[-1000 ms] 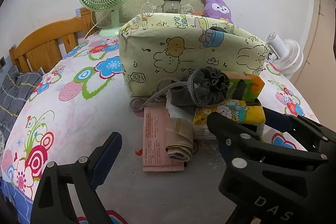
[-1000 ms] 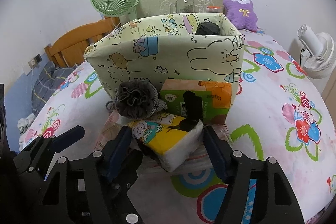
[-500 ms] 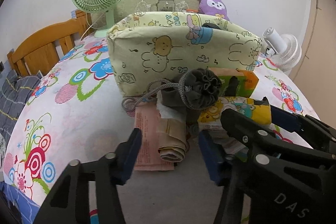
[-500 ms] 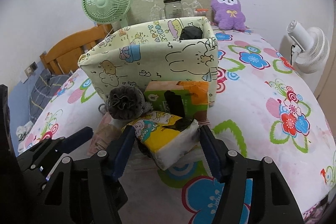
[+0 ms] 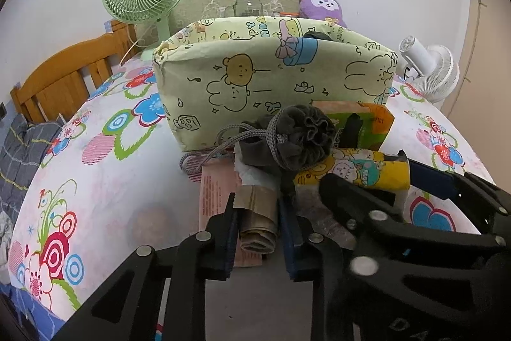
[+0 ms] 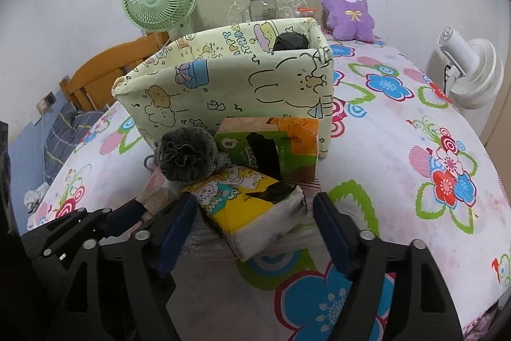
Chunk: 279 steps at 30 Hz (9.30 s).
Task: Organize soft objects
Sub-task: 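Grasp the yellow tissue pack with the right tool while the left tool grasps the beige folded cloth, then lift the beige cloth with the left tool while the right tool carries the tissue pack over the box, then drop the beige cloth into the box with the left tool while the right tool releases the tissue pack, then withdraw both tools from the box toward the remaining items beside it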
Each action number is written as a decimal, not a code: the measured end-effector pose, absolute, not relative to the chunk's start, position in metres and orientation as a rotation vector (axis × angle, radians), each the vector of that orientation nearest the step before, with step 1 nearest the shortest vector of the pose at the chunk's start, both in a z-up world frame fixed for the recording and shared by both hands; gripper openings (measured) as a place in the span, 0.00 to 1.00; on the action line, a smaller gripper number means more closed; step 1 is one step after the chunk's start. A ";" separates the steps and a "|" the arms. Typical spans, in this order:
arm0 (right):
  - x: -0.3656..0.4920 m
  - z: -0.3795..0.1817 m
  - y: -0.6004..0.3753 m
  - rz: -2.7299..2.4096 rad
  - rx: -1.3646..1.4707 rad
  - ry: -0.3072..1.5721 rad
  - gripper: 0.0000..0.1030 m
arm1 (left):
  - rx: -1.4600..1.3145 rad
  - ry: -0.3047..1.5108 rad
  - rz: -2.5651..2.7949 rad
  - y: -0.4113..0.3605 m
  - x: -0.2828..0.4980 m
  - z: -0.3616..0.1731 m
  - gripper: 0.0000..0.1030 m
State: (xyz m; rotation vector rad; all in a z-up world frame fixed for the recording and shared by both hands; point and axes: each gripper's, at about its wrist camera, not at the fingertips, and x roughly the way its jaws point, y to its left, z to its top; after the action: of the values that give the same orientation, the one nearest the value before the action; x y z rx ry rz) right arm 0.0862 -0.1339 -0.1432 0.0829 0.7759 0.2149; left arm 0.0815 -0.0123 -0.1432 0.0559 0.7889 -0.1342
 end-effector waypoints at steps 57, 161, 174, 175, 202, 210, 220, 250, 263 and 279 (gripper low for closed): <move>0.062 -0.068 -0.136 0.246 0.092 0.643 0.51 | 0.042 0.631 -0.129 -0.014 0.056 -0.067 0.09; 0.245 -0.054 -0.122 0.241 0.081 0.700 0.52 | 0.023 0.706 -0.102 -0.015 0.224 -0.059 0.78; 0.245 -0.059 -0.119 0.276 0.083 0.707 0.76 | 0.031 0.714 -0.098 -0.014 0.222 -0.061 0.89; 0.244 -0.058 -0.119 0.274 0.083 0.708 0.77 | 0.031 0.713 -0.096 -0.014 0.221 -0.060 0.90; 0.188 -0.026 -0.143 0.203 0.084 0.632 0.92 | 0.025 0.660 -0.128 -0.030 0.175 -0.032 1.00; 0.167 -0.016 -0.148 0.194 0.078 0.608 0.94 | 0.027 0.637 -0.138 -0.036 0.157 -0.022 1.00; 0.140 -0.005 -0.153 0.190 0.077 0.575 0.94 | 0.019 0.609 -0.147 -0.040 0.132 -0.015 1.00; 0.084 -0.018 -0.158 0.211 0.065 0.577 0.95 | 0.014 0.596 -0.139 -0.046 0.076 -0.028 1.00; 0.066 -0.036 -0.156 0.217 0.053 0.590 0.96 | 0.001 0.598 -0.131 -0.044 0.059 -0.047 1.00; 0.060 -0.068 -0.161 0.195 0.069 0.621 0.96 | 0.040 0.625 -0.152 -0.050 0.057 -0.077 0.99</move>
State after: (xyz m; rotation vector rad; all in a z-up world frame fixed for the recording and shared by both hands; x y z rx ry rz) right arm 0.0597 -0.1608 -0.0685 0.0686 0.6206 0.1948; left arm 0.0570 -0.0499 -0.0766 0.0397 0.6251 -0.1519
